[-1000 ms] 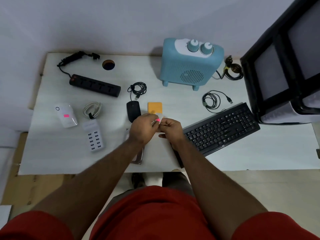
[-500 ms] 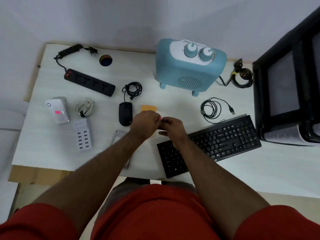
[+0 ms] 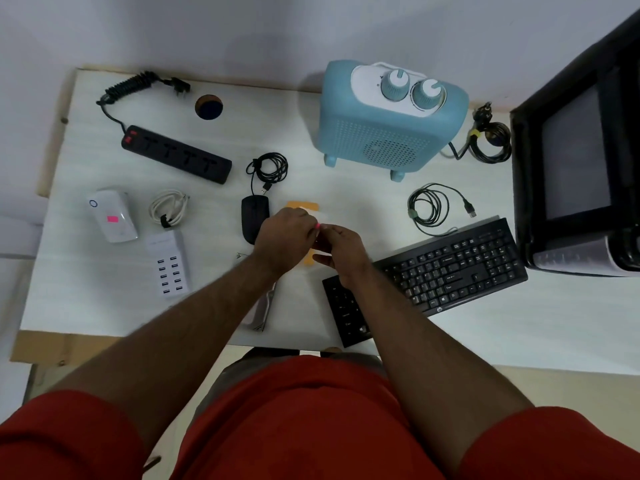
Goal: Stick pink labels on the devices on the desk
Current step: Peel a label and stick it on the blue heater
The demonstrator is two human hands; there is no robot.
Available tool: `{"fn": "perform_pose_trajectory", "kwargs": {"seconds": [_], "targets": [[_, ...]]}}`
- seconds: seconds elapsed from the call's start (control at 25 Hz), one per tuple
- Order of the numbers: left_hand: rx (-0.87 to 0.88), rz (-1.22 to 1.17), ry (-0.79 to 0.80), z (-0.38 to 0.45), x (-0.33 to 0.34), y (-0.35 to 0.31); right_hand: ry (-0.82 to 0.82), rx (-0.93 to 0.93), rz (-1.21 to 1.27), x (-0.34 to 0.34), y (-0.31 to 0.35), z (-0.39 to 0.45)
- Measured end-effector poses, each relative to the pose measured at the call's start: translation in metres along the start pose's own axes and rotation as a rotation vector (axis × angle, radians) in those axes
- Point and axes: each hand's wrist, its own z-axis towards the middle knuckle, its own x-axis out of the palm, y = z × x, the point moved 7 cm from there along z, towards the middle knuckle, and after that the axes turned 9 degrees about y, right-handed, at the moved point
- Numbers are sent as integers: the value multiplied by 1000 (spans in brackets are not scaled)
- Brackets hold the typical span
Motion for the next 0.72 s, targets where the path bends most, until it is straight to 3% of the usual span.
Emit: {"fn": "perform_pose_trajectory", "kwargs": {"seconds": [0.16, 0.44, 0.72], "targets": [[16, 28, -36, -8, -5, 5, -2, 1, -20, 12, -2, 1], [65, 2, 95, -12, 16, 13, -15, 41, -45, 17, -19, 3], [-46, -187, 111, -7, 26, 30, -20, 45, -141, 18, -22, 8]]}}
